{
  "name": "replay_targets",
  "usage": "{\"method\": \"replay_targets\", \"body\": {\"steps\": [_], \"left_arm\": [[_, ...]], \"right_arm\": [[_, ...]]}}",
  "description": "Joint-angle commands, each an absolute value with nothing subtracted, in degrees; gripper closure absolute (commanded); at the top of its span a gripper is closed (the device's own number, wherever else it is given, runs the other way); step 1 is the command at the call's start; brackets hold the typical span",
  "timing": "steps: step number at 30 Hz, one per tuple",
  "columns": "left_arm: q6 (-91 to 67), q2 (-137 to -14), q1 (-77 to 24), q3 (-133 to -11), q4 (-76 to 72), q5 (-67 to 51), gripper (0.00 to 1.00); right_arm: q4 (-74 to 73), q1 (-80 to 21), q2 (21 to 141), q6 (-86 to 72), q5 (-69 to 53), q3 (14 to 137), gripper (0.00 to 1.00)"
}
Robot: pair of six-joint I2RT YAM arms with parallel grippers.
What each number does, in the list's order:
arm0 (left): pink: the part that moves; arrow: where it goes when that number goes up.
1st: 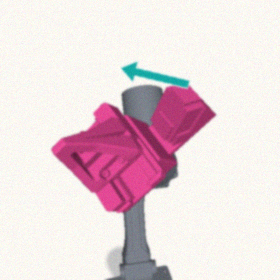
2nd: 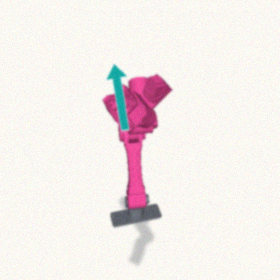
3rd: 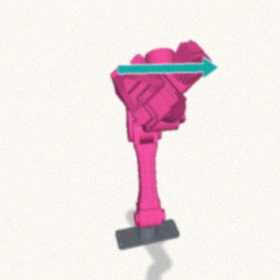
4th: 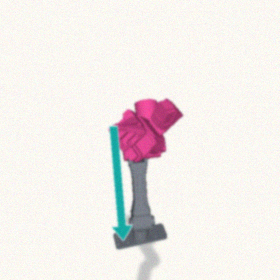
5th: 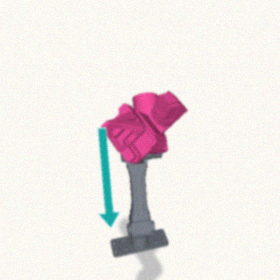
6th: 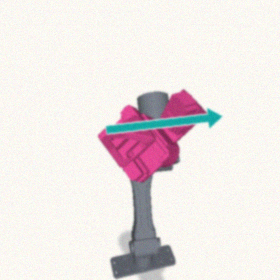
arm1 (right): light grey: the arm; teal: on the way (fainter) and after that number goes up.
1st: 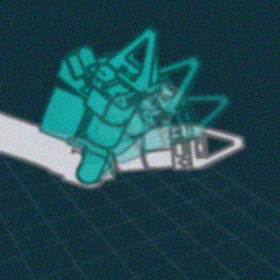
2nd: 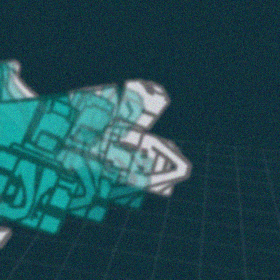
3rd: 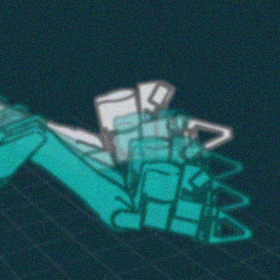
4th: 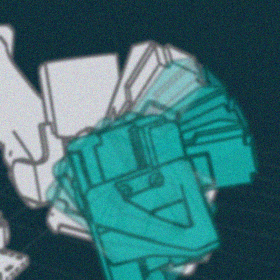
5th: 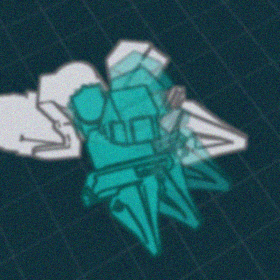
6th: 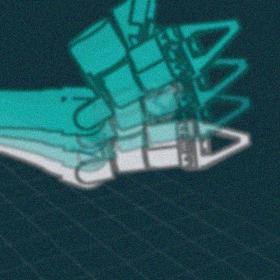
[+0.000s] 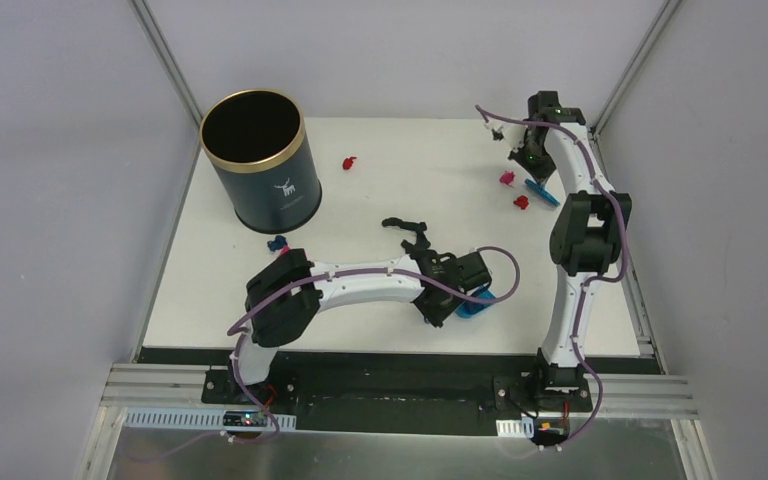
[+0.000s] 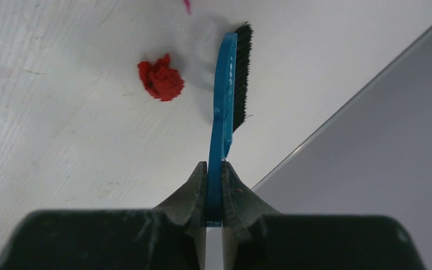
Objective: Sweep away the paper scraps from the table
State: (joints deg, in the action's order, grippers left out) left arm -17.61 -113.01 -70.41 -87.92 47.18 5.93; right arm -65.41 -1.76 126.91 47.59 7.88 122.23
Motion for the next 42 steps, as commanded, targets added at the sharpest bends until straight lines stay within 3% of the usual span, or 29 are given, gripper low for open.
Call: {"method": "replay_targets", "body": {"steps": [1, 9, 13, 23, 33, 42], "left_arm": [[-18.7, -114.9, -68.1, -91.8, 47.5, 4.3, 1.0], [-16.4, -119.2, -66.5, -95.7, 47.4, 4.1, 1.0], [-15.9, -120.9, -65.8, -97.4, 47.3, 4.0, 1.0], [-14.3, -118.9, -65.7, -92.2, 41.3, 5.1, 1.0], [-10.6, -111.4, -66.9, -77.7, 25.9, 10.6, 1.0], [-7.9, -110.4, -69.7, -74.7, 24.3, 17.7, 1.0]], "right_arm": [[-65.8, -4.7, 118.7, 49.7, 3.4, 111.2, 1.0], [-69.0, -12.8, 100.3, 47.9, -5.9, 86.7, 1.0], [-73.1, -16.1, 94.5, 44.2, -11.9, 83.1, 1.0], [-84.5, -17.1, 92.6, 40.8, -18.2, 89.9, 1.0], [-85.4, -15.5, 91.7, 35.1, -5.5, 96.0, 1.0], [-83.9, -7.8, 92.3, 33.3, -8.4, 101.4, 1.0]]}}
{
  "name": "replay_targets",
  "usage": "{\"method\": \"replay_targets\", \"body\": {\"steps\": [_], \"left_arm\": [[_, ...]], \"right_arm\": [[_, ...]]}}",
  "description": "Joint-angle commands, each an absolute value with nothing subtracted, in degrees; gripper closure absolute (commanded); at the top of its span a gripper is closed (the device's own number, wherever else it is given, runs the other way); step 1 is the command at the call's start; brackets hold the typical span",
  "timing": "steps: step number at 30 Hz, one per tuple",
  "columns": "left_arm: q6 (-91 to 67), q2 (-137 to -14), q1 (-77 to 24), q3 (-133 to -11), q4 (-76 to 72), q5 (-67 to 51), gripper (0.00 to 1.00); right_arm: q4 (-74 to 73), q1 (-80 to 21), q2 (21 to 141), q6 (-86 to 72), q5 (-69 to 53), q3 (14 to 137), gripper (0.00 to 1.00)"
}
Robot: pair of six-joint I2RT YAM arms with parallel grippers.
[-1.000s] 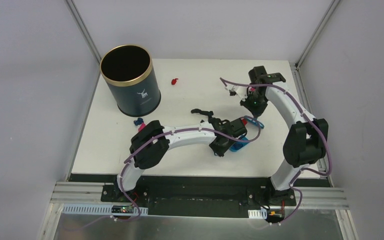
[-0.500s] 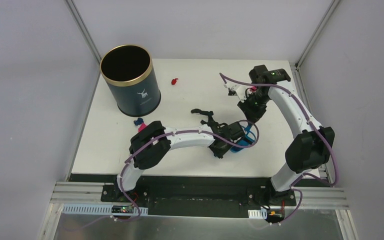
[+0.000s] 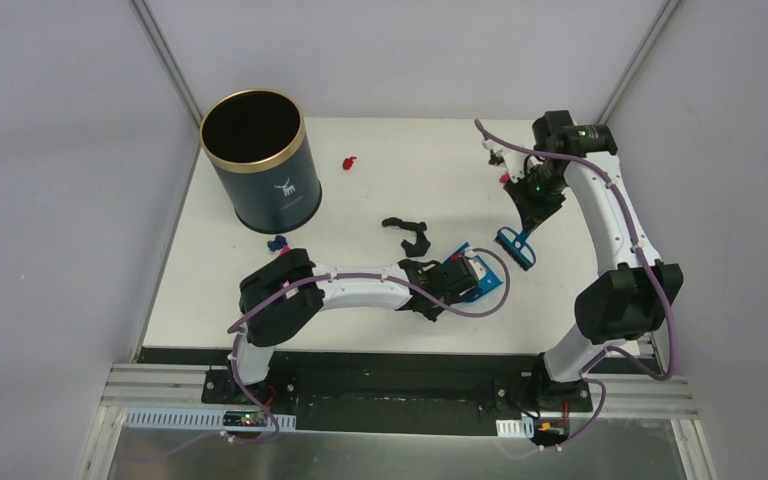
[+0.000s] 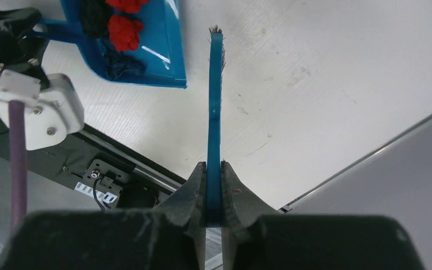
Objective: Sweep away the paper scraps from the table
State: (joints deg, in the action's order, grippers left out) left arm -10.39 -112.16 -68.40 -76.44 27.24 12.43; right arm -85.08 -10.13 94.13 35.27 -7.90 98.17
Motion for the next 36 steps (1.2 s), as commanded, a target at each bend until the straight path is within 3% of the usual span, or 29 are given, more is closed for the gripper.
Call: {"method": "replay_targets", "body": {"steps": [1, 8, 13, 22, 36], "left_arm": [[-7.8, -110.7, -70.1, -76.1, 26.4, 18.8, 1.0], [-8.1, -111.7, -72.3, -81.1, 36.2, 26.4, 1.0], [-12.2, -108.9, -70.4, -79.6, 33.4, 15.8, 1.0], [-14.3, -103.5, -70.4, -78.4, 33.2, 14.1, 1.0], [-12.8, -92.1, -64.0, -88.4, 53.6, 16.1, 1.0]], "right_arm": [[-83.1, -7.5, 92.0, 33.1, -8.4, 101.1, 1.0], [-78.6, -4.6, 91.3, 32.2, -9.2, 97.1, 1.0], [-77.7, -3.5, 92.8, 31.9, -10.9, 96.5, 1.0], [-72.0, -0.8, 91.1, 26.4, -13.0, 93.7, 1.0], [-64.7, 7.7, 83.5, 13.8, -44.3, 74.8, 1.0]]}}
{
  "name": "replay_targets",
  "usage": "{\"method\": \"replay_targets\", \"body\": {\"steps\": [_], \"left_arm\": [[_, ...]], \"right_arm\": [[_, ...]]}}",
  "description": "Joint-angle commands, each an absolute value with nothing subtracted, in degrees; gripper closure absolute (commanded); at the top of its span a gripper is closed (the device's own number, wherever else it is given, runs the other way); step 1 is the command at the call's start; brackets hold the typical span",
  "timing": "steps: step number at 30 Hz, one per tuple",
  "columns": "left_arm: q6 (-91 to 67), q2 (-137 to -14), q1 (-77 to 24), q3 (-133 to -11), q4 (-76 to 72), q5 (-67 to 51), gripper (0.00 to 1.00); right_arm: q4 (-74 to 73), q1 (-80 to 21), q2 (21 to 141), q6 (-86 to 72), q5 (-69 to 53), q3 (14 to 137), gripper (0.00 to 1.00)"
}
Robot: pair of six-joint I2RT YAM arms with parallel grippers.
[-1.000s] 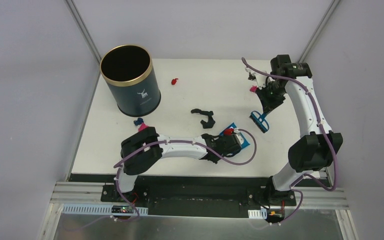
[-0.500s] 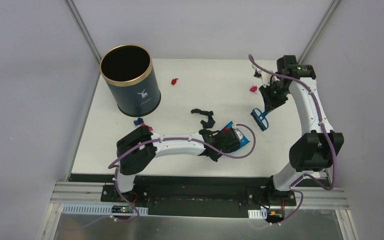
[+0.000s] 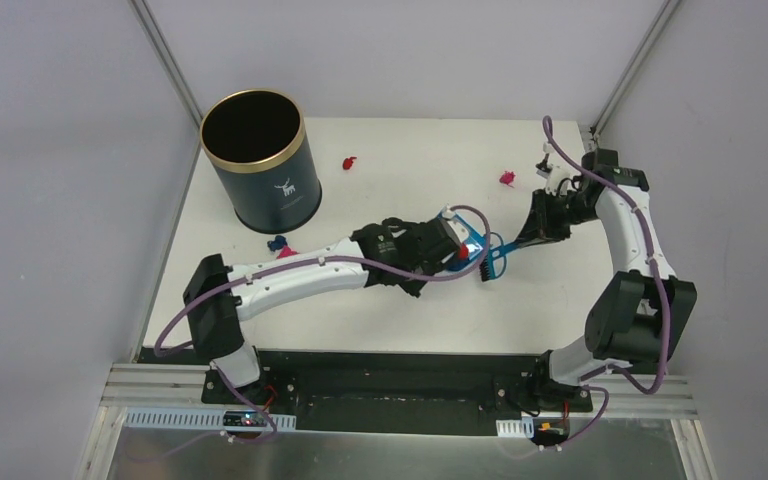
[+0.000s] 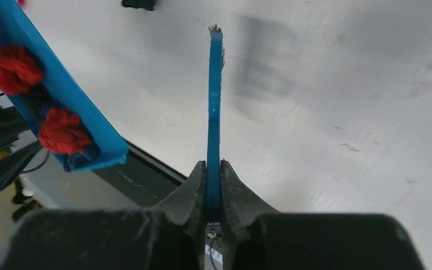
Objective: Sweep away the paper scraps from the table
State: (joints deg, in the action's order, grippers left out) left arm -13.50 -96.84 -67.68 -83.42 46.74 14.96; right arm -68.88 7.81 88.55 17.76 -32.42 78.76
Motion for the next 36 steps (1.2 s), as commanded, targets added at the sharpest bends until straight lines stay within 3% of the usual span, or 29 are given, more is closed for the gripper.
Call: {"method": "replay_targets", "body": {"steps": [1, 10, 17, 36], "left_arm": [[-12.7, -91.6, -63.1, -89.5, 54.7, 16.0, 1.0], [-11.3, -90.4, -53.7, -99.8, 63.8, 17.5, 1.0], [-11.5, -90.1, -48.2, -105.9, 67.2, 19.9, 1.0], [-17.9, -88.9, -24.8, -111.1, 58.5, -1.2, 1.0]], "right_arm": [[-64.2, 7.7, 82.8, 13.4, -46.5, 73.4, 1.0], [-60.0, 7.7, 80.5, 17.9, -62.4, 62.1, 1.0], [-58.5, 7.7, 80.2, 19.5, -63.2, 59.6, 1.0], [-61.4, 7.7, 83.4, 22.7, -65.5, 60.7, 1.0]]}}
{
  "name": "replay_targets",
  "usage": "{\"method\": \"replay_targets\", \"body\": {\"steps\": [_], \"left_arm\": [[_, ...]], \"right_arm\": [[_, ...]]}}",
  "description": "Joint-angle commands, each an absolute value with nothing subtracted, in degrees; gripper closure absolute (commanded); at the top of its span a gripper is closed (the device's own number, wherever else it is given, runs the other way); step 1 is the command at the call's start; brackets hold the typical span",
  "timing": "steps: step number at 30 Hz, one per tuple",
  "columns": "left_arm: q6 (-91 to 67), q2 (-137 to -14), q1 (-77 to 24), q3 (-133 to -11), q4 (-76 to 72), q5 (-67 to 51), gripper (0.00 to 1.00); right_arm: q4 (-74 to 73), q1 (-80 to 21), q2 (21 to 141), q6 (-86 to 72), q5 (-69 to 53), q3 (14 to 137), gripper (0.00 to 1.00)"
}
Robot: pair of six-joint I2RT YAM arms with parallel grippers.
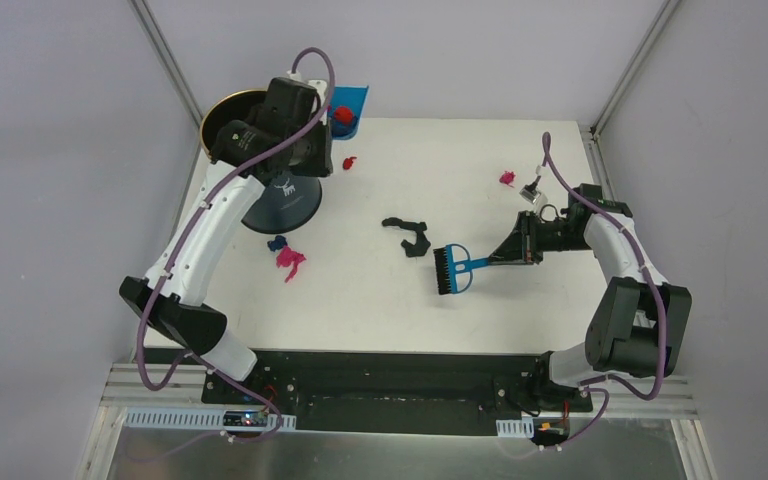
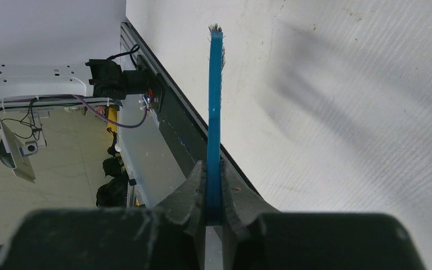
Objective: Sweep away the paper scraps from the table
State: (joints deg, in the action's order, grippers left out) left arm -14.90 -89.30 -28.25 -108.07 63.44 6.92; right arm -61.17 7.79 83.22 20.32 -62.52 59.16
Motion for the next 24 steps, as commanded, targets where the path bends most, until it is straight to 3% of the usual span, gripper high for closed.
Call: {"method": "replay_targets", "body": {"steps": [1, 15, 24], "left_arm": [[-18.9, -89.0, -23.2, -110.8, 57.4, -3.5, 1.0], [-35.7, -87.8, -8.8, -106.8, 40.4, -16.5, 1.0], [-63.2, -80.9, -0.5, -83.7, 10.9, -28.7, 1.0]], "right_arm": [[-61.5, 7.7, 83.6, 22.9, -65.5, 60.8, 1.0], [-62.9, 7.7, 84.1, 24.5, -66.0, 61.3, 1.0], [-63.3, 7.7, 83.9, 24.9, -66.2, 61.3, 1.0]]}}
